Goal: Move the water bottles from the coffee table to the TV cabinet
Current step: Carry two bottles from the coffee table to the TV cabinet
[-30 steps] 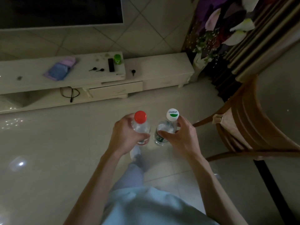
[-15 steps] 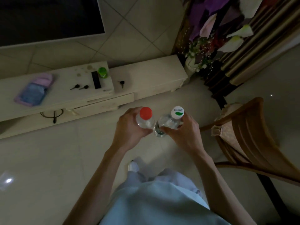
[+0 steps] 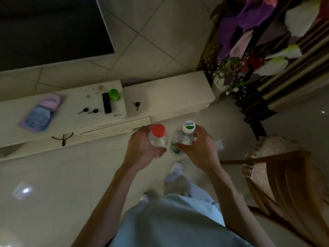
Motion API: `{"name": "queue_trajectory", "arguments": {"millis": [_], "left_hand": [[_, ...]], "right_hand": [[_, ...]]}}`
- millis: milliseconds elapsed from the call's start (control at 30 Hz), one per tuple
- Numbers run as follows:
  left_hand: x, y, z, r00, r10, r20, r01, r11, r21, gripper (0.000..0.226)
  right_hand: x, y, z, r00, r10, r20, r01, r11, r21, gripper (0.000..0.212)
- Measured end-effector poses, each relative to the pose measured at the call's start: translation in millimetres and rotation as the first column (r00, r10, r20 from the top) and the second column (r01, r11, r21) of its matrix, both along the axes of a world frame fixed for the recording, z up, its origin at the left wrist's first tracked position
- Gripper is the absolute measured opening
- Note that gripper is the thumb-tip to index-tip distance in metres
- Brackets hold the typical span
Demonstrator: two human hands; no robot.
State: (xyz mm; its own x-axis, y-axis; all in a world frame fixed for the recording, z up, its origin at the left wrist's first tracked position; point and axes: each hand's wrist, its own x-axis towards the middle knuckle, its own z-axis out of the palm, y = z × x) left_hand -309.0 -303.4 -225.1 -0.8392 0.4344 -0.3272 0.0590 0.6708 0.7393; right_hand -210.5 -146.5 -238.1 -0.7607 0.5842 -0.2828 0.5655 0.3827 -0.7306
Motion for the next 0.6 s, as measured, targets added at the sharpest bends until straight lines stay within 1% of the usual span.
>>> {"name": "queue_trajectory", "arguments": {"millis": [133, 300, 367, 467, 600], "left_hand": [[-33.2, 43.8, 6.2, 0.999, 0.049, -0.020, -0.049, 0.999, 0.006, 0.067], [-57.8, 78.5, 3.2, 0.988, 0.150, -0.038, -0.147, 0.987, 0.057, 0.073], [-65.4, 85.8, -0.3, 0.980, 0.196, -0.036, -0.194, 0.980, 0.055, 0.071], [-81.2, 94.5, -4.9, 0.970, 0.241, 0.015, -0.242, 0.970, 0.038, 0.068], [-112.4, 102.0, -21.0, 0.966, 0.255, 0.032, -0.255, 0.967, -0.009, 0.064]], "right_hand": [[-43.8, 50.5, 5.6, 0.997, 0.065, -0.048, -0.065, 0.998, -0.001, 0.070], [-92.6, 100.9, 3.9, 0.985, 0.148, -0.083, -0.146, 0.989, 0.031, 0.073], [-108.2, 113.2, -0.6, 0.982, 0.177, -0.070, -0.175, 0.984, 0.033, 0.074], [-129.0, 125.3, -11.3, 0.976, 0.214, -0.034, -0.213, 0.977, 0.026, 0.076], [-160.4, 131.3, -31.4, 0.970, 0.240, 0.032, -0.240, 0.971, -0.017, 0.076]]}}
